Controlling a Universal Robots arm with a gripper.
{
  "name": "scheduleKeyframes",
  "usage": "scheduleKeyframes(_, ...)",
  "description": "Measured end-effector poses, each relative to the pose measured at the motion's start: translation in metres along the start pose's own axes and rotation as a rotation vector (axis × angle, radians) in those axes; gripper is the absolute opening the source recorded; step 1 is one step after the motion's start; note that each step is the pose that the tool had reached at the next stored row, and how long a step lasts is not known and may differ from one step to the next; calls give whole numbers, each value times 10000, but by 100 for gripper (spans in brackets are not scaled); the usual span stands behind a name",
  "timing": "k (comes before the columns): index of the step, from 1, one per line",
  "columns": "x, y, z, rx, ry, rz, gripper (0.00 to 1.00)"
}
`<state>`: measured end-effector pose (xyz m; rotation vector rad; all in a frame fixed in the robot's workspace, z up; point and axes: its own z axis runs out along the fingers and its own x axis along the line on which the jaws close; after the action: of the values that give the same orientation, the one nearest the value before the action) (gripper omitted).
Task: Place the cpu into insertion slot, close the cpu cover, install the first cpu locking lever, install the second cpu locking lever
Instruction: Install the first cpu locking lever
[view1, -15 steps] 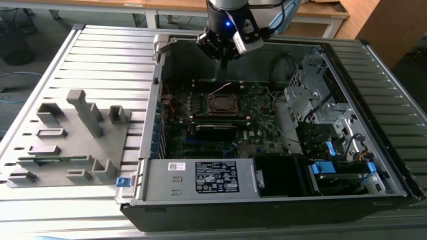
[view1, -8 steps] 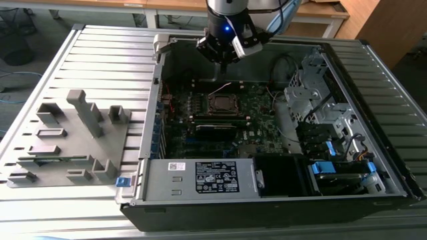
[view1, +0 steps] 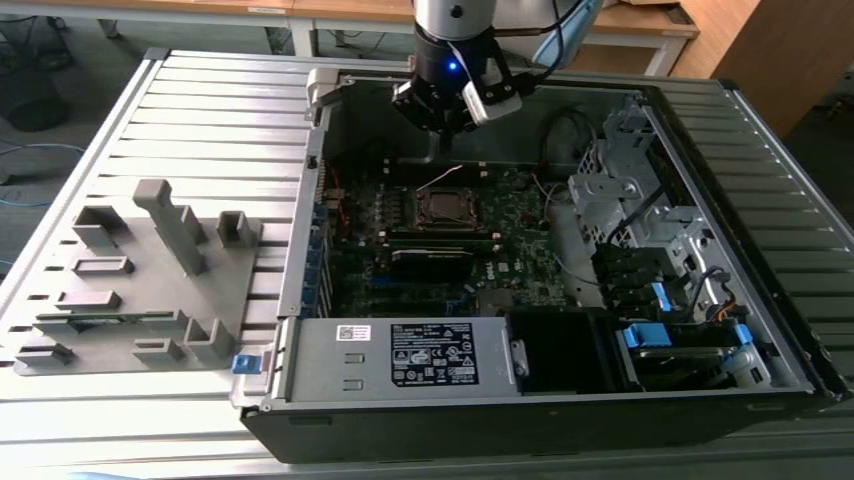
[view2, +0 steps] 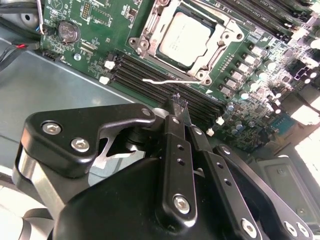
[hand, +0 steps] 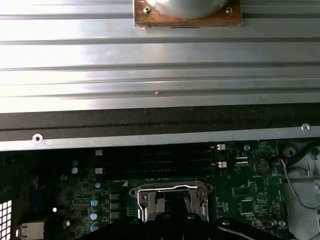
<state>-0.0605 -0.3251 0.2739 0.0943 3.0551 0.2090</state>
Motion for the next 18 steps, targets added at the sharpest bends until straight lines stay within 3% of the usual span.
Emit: scheduleKeyframes(18,2,-4,33,-5,-3,0,10)
